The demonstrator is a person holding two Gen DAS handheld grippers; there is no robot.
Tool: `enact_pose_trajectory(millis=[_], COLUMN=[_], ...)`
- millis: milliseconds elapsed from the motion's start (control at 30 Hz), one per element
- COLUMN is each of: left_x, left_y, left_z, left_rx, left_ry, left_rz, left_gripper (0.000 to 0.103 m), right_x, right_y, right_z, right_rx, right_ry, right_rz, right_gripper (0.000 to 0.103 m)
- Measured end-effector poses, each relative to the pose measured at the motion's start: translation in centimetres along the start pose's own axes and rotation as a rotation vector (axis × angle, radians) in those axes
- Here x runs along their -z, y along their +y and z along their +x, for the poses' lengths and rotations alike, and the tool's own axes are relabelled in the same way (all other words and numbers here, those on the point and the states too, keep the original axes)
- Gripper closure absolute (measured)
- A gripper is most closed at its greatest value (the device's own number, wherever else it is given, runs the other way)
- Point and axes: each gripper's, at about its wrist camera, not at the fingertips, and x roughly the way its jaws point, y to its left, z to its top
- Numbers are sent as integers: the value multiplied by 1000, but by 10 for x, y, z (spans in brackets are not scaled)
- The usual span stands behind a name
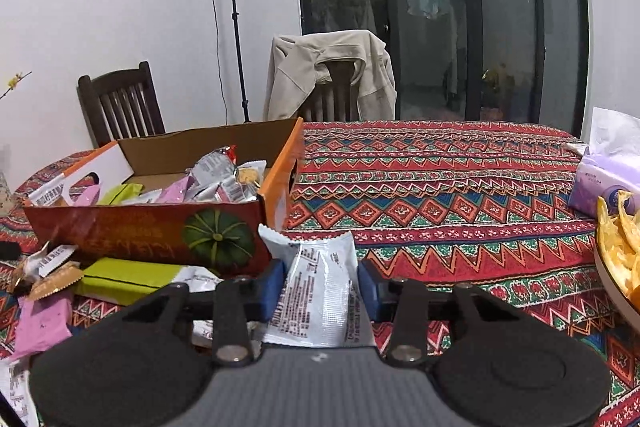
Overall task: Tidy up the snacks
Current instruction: 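Grasp a white packet with the right tool while the left tool reaches the orange cracker packet, then carry both packets over the cardboard box and open both tools to drop them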
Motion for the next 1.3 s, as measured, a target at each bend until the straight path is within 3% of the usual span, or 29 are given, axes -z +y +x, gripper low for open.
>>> enact_pose_trajectory(millis=[233, 300, 367, 433, 467, 500, 1100, 1300], left_x=[6, 7, 7, 8, 8, 9, 11, 13], left_y=[4, 5, 6, 4, 3, 1, 1, -4], left_z=[12, 13, 12, 10, 9, 8, -18, -35], left_rx=[23, 38, 60, 73, 81, 83, 46, 68], left_ry=[26, 27, 30, 22, 20, 17, -94, -119], left_rz=[-15, -19, -21, -6, 1, 14, 40, 60], left_gripper=[3, 12, 28, 39, 51, 54, 57, 57], right_x=[0, 0, 0, 0, 1, 1, 0, -5], right_y=[2, 2, 3, 3, 3, 3, 3, 6], right_z=[-3, -3, -3, -2, -2, -2, -6, -14], right_rx=[-11, -12, -11, -11, -10, -10, -22, -28], right_ry=[-8, -7, -7, -4, -3, -2, -36, -60], right_rz=[-8, -10, -10, -12, -13, -14, -15, -29], right_gripper=[63, 63, 63, 63, 63, 63, 63, 63])
